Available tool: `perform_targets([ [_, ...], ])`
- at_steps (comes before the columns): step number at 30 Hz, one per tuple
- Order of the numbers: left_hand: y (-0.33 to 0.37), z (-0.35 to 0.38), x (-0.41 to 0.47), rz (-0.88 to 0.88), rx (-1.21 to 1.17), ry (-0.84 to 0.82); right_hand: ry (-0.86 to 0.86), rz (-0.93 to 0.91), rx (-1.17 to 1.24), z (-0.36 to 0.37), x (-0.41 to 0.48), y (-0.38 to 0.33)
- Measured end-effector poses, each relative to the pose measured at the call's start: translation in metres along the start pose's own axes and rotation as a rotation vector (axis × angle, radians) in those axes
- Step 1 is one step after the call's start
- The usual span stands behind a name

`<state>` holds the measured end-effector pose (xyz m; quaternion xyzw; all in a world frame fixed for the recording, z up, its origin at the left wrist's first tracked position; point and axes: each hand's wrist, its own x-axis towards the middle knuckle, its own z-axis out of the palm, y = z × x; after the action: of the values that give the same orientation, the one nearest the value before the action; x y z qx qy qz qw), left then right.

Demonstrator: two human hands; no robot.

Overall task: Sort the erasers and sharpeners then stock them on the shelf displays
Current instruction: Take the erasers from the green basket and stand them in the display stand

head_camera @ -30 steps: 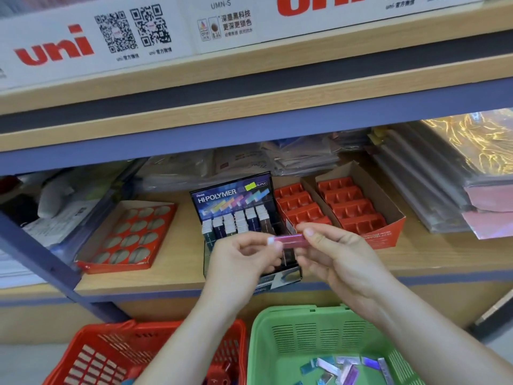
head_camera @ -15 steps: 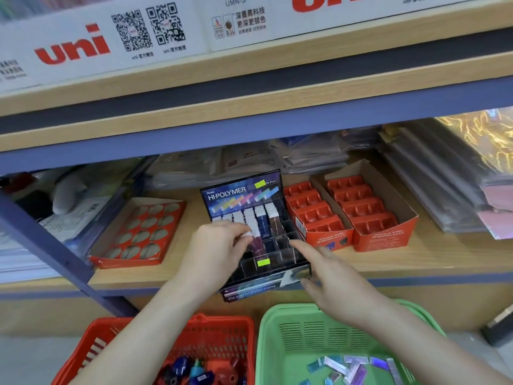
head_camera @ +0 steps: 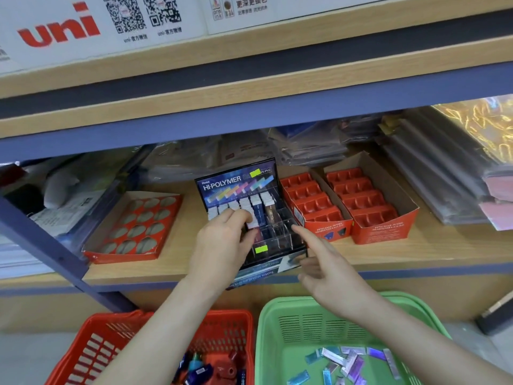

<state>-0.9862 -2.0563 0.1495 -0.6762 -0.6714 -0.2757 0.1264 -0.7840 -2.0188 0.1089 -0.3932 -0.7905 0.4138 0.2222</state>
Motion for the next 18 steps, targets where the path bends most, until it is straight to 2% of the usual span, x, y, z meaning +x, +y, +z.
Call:
perform_targets([
  [3,0.016,-0.002,-0.026,0.041,-0.131,-0.004,0.073,-0.012,-0.129,-0.016,-0.006,0.006],
  [6,0.034,0.016,-0.069,0.084,-0.255,-0.143,0.003,0.073,-0.245,-0.032,-0.019,0.026],
  [8,0.041,0.043,-0.098,0.082,-0.268,-0.306,-0.133,0.146,-0.427,-0.034,-0.034,0.05],
  [11,0.044,0.095,-0.137,-0.02,-0.215,-0.653,-0.342,0.311,-0.604,-0.017,-0.063,0.098],
  [14,0.041,0.15,-0.171,-0.047,-0.128,-0.907,-0.515,0.468,-0.636,0.015,-0.091,0.156],
  [18,0.045,0.212,-0.21,-0.073,-0.054,-1.183,-0.61,0.623,-0.57,0.055,-0.117,0.219],
])
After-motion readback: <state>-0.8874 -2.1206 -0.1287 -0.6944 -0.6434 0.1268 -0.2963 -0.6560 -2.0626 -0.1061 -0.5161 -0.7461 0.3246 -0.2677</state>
